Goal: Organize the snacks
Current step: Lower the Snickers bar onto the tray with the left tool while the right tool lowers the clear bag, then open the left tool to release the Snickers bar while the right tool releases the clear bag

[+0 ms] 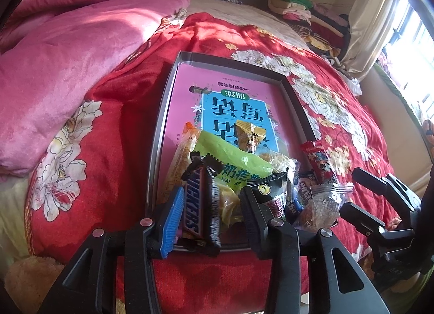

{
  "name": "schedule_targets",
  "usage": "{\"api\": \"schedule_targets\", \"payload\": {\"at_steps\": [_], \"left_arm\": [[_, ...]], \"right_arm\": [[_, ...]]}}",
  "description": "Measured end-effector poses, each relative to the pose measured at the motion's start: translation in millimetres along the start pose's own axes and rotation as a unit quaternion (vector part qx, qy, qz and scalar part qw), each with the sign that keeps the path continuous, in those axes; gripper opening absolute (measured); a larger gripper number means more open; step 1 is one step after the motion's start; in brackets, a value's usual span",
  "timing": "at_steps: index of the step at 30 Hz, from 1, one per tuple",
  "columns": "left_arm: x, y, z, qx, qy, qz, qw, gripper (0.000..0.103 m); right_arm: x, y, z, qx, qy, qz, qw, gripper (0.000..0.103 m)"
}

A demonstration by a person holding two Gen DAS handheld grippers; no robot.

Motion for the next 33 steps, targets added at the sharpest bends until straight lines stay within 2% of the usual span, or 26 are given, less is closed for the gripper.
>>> {"api": "schedule_targets", "payload": {"at_steps": [22, 33], "left_arm": [[10.4, 5.0, -3.9, -0.004, -0.002, -0.017, 0.9999, 0.075], [40.1, 11.2, -19.4, -0.001, -0.027, -0.056, 0.9981, 0.077]], "right_arm": [[-14.6, -7.8, 1.7, 0.01, -0.009, 0.026, 1.0, 0.067], [13.1, 11.3, -5.2, -0.004, -0.015, -0.023, 1.0, 0.072]]}}
Point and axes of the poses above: each gripper's, at about its wrist camera, not at the fingertips, and x roughly against the way its jaws point, z to its left, y to its top, the point moved 9 cm from there along -x, roughly the way its jaws point, and after that the axes turned 9 degrees about x, right-handed, at the moved point
